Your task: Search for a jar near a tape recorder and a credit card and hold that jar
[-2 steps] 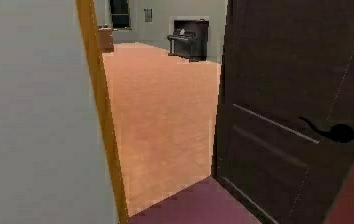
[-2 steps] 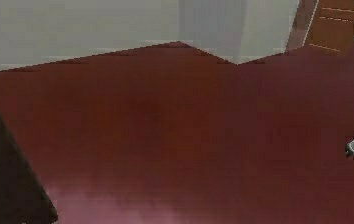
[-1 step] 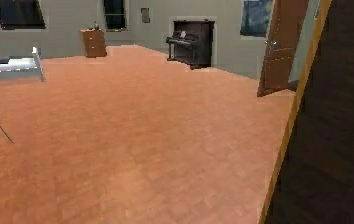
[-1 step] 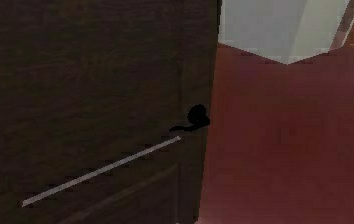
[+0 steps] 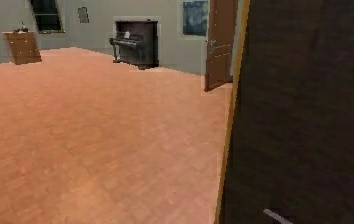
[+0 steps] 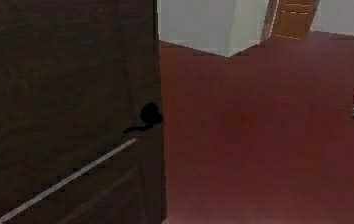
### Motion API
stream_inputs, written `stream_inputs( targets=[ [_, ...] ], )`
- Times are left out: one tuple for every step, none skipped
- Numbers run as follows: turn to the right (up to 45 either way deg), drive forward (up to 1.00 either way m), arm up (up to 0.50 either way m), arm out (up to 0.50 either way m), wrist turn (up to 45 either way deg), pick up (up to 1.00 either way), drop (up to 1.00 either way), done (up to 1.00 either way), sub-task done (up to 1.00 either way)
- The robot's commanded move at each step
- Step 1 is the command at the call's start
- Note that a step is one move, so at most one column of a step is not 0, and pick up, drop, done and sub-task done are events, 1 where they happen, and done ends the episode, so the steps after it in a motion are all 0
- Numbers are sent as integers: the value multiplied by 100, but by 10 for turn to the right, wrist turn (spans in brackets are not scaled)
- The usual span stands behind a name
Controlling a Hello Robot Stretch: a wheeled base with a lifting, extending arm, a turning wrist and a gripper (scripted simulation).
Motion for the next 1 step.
stream_inputs(
  targets=[
    [0,15,0,0,0,0,0,0,0]
  ],
)
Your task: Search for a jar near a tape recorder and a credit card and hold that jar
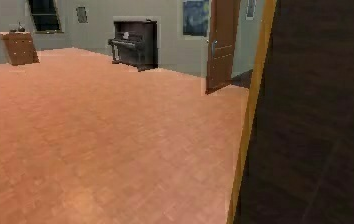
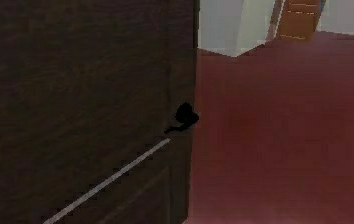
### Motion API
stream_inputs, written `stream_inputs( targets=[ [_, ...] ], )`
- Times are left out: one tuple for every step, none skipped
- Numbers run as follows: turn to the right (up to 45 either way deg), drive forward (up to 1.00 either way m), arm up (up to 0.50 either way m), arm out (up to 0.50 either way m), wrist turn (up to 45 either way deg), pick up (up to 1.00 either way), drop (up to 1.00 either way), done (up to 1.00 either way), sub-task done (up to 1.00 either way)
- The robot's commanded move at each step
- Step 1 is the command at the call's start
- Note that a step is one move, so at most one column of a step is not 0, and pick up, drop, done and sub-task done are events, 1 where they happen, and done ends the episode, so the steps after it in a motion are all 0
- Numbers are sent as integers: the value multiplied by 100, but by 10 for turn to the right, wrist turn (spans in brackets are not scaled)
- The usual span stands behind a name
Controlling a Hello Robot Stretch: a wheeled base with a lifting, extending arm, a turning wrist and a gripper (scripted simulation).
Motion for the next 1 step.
stream_inputs(
  targets=[
    [-390,0,0,0,0,0,0,0,0]
  ],
)
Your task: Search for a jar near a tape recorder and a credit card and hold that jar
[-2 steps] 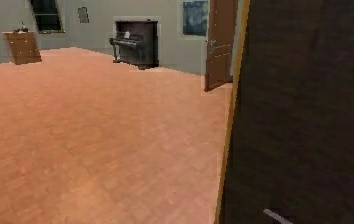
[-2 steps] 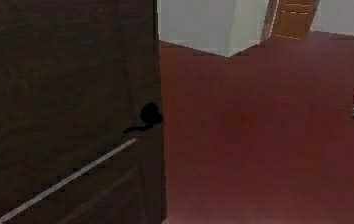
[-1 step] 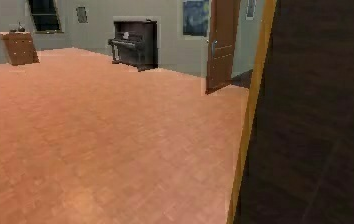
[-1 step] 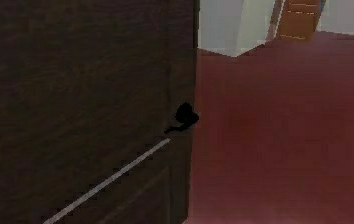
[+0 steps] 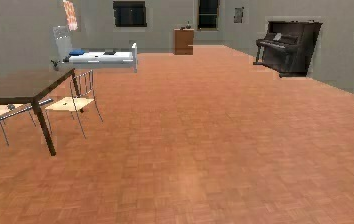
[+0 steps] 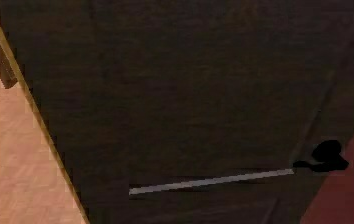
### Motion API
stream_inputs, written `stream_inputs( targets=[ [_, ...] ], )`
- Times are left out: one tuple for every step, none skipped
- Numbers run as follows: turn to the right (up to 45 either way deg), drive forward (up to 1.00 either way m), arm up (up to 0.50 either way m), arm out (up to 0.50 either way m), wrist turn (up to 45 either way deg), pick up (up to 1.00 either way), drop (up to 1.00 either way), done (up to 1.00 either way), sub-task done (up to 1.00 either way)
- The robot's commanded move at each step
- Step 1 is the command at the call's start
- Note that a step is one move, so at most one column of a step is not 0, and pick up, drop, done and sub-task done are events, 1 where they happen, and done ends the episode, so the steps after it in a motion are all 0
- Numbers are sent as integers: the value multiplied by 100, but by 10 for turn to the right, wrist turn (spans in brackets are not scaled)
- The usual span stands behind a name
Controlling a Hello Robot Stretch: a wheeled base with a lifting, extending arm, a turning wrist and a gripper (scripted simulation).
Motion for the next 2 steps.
stream_inputs(
  targets=[
    [0,100,0,0,0,0,0,0,0],
    [0,100,0,0,0,0,0,0,0]
  ],
)
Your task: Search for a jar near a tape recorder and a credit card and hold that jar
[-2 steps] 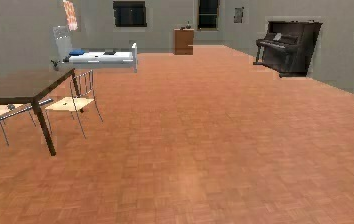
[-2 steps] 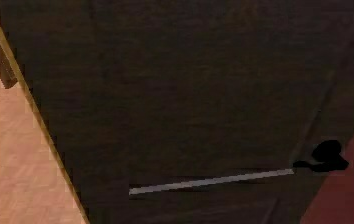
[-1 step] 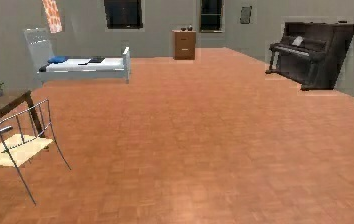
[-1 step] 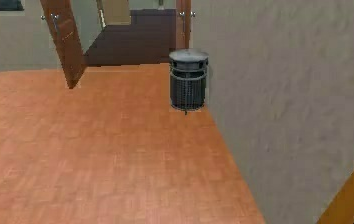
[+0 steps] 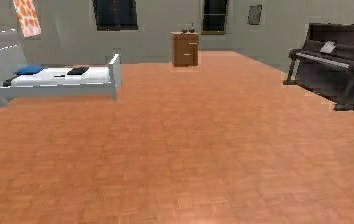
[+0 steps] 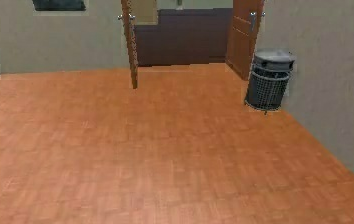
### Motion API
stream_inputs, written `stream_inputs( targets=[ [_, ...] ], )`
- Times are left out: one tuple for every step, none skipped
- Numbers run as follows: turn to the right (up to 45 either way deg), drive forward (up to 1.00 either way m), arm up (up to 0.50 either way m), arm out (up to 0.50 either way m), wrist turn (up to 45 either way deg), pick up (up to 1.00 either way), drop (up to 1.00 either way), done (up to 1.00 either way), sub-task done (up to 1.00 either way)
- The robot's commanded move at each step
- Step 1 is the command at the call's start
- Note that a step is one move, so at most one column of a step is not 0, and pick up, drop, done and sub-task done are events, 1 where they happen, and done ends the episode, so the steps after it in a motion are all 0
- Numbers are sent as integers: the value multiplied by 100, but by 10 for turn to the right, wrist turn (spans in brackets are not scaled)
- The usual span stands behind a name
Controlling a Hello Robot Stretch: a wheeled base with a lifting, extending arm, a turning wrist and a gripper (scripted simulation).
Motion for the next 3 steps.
stream_inputs(
  targets=[
    [0,100,0,0,0,0,0,0,0],
    [0,100,0,0,0,0,0,0,0],
    [-30,0,0,0,0,0,0,0,0]
  ],
)
